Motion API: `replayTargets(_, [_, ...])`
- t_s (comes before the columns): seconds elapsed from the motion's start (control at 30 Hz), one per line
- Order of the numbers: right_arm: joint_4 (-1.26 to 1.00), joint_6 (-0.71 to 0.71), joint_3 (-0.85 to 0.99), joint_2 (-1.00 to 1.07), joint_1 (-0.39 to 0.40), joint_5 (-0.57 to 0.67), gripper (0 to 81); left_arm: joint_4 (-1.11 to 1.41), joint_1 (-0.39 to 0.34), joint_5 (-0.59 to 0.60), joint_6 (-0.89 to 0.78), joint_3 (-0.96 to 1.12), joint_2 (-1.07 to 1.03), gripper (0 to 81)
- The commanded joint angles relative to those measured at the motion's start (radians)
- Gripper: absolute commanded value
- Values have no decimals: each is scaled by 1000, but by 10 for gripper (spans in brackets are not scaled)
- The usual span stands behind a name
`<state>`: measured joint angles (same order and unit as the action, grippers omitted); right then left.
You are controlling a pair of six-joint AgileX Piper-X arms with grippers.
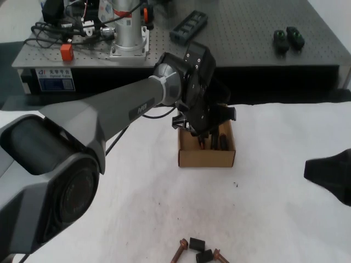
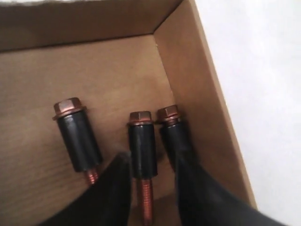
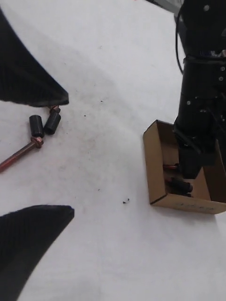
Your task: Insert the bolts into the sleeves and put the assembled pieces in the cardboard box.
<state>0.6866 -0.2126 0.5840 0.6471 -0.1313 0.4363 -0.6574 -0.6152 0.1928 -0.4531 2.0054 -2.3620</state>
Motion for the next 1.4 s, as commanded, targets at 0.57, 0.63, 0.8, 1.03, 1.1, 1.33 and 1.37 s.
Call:
replayTargets(0.57, [161,346,268,872,585,-382,397,-86,62,-193,176,-327,565,240])
replayTargets(0.63, [116,348,274,926,608,-410,396,-51,62,-183,176,-421,638,240])
replayTargets(0.8, [13,350,273,1014,635,-427,396,-13,62,-181,194,-613,795,240])
replayTargets(1.03, [-9,385,273,1058,634,-471,291,-15,62,-181,256,-734,911,240])
replayTargets(1.1, [0,385,273,1058,634,-496,158,-35,62,-165,309,-746,919,240])
replayTargets(1.33, [20,394,273,1042,630,-561,9,-89,60,21,413,-787,914,240])
replayTargets(1.37, [18,391,271,1027,623,-561,9,-89,59,46,418,-793,911,240])
